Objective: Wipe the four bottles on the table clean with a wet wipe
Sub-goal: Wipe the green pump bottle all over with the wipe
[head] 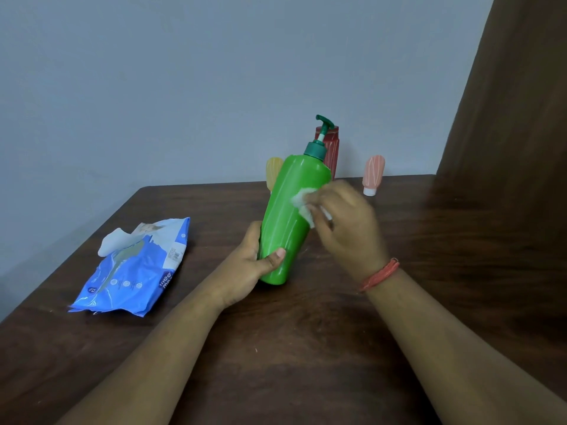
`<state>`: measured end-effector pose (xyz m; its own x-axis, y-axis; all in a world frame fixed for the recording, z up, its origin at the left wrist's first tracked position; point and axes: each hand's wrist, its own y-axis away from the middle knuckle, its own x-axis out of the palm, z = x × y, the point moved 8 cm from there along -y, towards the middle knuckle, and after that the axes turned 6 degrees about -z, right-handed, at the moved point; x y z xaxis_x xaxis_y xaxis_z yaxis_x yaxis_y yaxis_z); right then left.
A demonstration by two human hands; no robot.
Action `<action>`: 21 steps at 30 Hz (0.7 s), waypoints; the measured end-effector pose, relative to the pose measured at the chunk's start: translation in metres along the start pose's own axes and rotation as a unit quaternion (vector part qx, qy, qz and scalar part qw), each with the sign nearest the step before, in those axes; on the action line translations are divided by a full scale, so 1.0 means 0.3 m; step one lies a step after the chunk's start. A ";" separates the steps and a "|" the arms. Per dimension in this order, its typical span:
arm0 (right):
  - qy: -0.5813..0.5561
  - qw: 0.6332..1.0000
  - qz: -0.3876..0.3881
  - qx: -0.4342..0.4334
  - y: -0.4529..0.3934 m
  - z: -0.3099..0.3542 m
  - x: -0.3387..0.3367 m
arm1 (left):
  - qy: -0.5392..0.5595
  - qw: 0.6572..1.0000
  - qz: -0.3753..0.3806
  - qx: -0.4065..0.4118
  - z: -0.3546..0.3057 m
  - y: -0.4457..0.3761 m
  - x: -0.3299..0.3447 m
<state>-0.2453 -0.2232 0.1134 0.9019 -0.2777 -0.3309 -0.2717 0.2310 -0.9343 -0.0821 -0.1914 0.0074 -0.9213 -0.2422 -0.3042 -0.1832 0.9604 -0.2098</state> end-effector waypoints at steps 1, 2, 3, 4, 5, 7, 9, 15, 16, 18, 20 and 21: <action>0.005 0.999 0.027 -0.036 0.010 0.028 0.022 | 0.003 1.000 -0.004 0.000 0.001 0.000 -0.003; 0.008 0.998 0.031 -0.049 0.009 0.037 0.026 | 0.004 1.000 -0.007 0.000 0.002 -0.001 -0.004; 0.010 0.999 0.012 -0.033 -0.001 0.023 0.015 | 0.003 1.000 -0.007 0.000 0.001 -0.001 -0.003; 0.008 1.000 -0.020 0.000 -0.013 -0.003 -0.007 | -0.001 1.000 -0.003 0.000 0.000 -0.003 0.000; 0.004 0.998 -0.047 0.033 -0.018 -0.025 -0.029 | -0.006 1.000 0.001 0.001 0.000 -0.005 0.003; 0.004 0.999 -0.029 0.039 -0.010 -0.019 -0.021 | -0.007 1.000 0.003 0.000 -0.004 -0.006 0.007; 0.010 0.998 0.050 -0.020 0.014 0.030 0.032 | 0.007 1.000 -0.009 0.002 -0.005 -0.006 0.001; 0.026 0.999 0.025 0.010 0.008 0.006 0.013 | -0.001 1.000 -0.013 0.004 -0.004 -0.004 -0.005; 0.022 0.998 0.051 -0.009 0.017 0.026 0.033 | 0.005 1.000 -0.014 0.005 -0.007 -0.004 -0.006; 0.032 0.995 0.084 -0.047 0.031 0.054 0.057 | 0.016 1.000 -0.019 0.003 -0.006 -0.002 -0.009; 0.046 0.997 0.050 -0.022 0.018 0.032 0.034 | 0.015 1.000 -0.019 0.003 -0.002 -0.003 -0.010; 0.046 0.999 0.027 0.002 0.013 0.015 0.020 | 0.011 1.000 -0.016 0.003 -0.001 -0.004 -0.009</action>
<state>-0.2394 -0.2196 0.1083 0.8510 -0.3488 -0.3926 -0.3181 0.2527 -0.9138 -0.0796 -0.1917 0.0087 -0.9220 -0.2700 -0.2776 -0.2112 0.9514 -0.2239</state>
